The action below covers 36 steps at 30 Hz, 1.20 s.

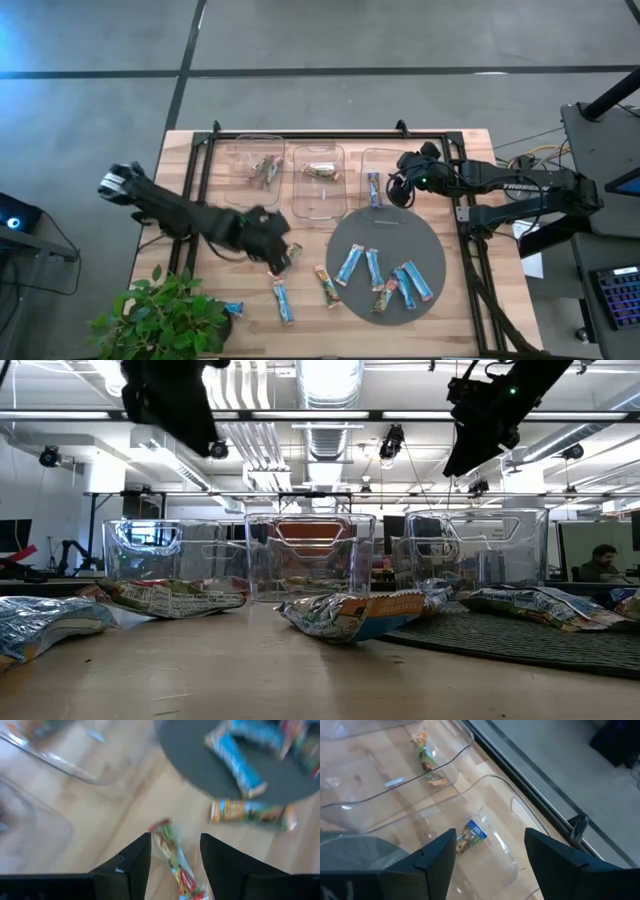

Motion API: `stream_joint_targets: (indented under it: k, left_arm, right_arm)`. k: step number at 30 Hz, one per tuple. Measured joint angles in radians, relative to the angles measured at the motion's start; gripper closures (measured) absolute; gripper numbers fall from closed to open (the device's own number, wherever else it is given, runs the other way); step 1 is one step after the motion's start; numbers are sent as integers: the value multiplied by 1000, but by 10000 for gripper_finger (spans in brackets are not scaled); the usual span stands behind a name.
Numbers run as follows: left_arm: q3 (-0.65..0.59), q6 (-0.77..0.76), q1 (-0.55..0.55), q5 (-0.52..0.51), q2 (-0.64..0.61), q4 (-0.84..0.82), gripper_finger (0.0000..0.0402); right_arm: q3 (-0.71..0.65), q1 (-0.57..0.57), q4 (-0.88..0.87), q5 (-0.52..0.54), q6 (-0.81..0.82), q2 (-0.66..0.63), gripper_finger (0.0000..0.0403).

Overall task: Pick and place Granola Bars by type
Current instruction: Put the red snack bar into the left transparent bin

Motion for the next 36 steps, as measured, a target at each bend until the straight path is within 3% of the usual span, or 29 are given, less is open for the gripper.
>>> stream_joint_targets:
  k: [6,13,23,36]
  left_arm:
    - [18,-162,-15,16,203,-7,248]
    - [90,-232,-25,26,328,-39,248]
    - [65,-374,-12,134,393,-97,248]
    - [-59,-333,9,256,387,48,248]
  right_arm:
    - [0,0,-3,-23,-8,0,177]
    - [0,0,-85,-170,-7,0,177]
    - [0,2,-151,-187,-5,0,177]
    - [0,2,-123,-183,-2,0,177]
